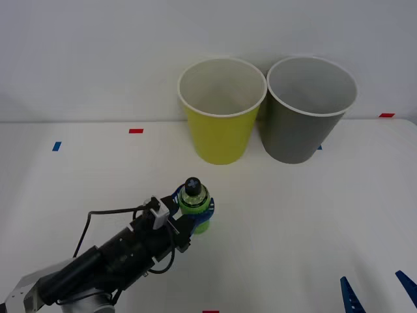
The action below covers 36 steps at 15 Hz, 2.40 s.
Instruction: Put cans in the gray bin and PET bottles in the light green bin.
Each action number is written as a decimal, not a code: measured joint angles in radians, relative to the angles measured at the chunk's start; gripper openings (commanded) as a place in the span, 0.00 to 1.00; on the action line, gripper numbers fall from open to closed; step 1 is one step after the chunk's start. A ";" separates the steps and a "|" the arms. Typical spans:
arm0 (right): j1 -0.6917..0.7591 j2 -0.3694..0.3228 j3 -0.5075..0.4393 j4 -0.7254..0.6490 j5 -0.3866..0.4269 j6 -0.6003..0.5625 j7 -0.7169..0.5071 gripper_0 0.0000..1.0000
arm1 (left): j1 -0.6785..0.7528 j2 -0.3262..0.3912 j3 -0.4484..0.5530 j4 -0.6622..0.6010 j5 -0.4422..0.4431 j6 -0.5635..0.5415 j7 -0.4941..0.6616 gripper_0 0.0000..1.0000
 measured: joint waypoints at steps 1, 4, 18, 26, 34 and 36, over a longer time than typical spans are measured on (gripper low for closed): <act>0.000 0.000 0.000 0.000 0.000 0.000 0.000 1.00 | 0.000 -0.001 0.000 0.000 0.000 0.000 0.000 0.00; 0.000 0.000 0.000 0.000 0.000 0.000 0.000 1.00 | 0.000 -0.002 0.000 -0.001 -0.005 -0.001 0.000 0.00; 0.000 0.000 0.000 0.000 0.000 0.000 0.000 1.00 | 0.003 0.054 0.374 -0.451 0.000 0.735 0.016 0.00; 0.000 0.000 0.000 0.000 0.000 0.000 0.000 1.00 | 0.003 -0.033 0.723 -0.734 0.044 1.260 0.045 0.00; 0.000 0.000 0.000 0.000 0.000 0.000 0.000 0.99 | -0.005 -0.223 1.161 -0.864 0.314 1.610 0.082 0.00; 0.000 0.000 0.000 0.000 0.000 0.000 0.000 1.00 | -0.040 -0.245 1.224 -0.867 0.345 1.664 0.092 0.00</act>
